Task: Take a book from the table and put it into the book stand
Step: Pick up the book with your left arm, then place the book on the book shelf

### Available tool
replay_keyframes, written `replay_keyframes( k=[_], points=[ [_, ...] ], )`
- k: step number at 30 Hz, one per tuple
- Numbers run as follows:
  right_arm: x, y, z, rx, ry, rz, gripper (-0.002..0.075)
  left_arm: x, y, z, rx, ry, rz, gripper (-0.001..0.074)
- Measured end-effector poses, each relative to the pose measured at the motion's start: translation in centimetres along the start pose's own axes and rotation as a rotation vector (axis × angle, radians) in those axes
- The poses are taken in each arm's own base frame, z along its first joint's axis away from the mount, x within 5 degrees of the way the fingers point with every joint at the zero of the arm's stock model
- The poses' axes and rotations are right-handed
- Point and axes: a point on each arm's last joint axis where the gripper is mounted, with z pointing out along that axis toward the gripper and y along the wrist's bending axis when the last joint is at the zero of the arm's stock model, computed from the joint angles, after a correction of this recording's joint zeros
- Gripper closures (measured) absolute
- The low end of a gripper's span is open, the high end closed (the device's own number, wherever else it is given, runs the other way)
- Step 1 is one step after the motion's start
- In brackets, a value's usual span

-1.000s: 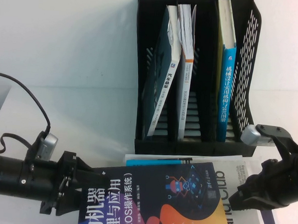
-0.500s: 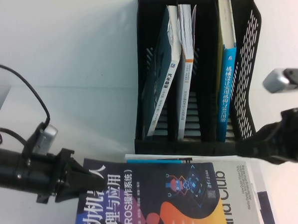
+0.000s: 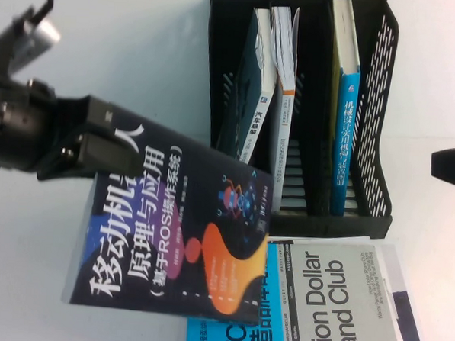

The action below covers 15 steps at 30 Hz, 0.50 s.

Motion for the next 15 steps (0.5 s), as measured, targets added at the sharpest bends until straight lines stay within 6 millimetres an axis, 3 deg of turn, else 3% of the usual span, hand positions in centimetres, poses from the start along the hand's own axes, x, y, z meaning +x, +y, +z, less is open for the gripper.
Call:
replay_keyframes(
  k=[4,8,11,15],
  points=[
    [-0.1,0.0,-0.2,0.005,-0.015,0.01,0.0729,-0.4,-4.6,-1.7,-0.088,-0.011,0.112,0.0615],
    [0.0,0.1,-0.2,0.001,-0.002,0.01,0.0729,-1.0,-7.5,-2.4,-0.148,-0.038,0.183,0.0615],
    [0.2,0.1,-0.2,-0.007,0.013,0.013,0.0729,-1.7,-8.1,-1.7,-0.175,-0.032,0.199,0.0615],
    [0.4,0.3,-0.2,-0.021,0.041,0.016,0.0729,-2.8,-7.6,-1.3,-0.282,-0.047,0.195,0.0616]
  ],
)
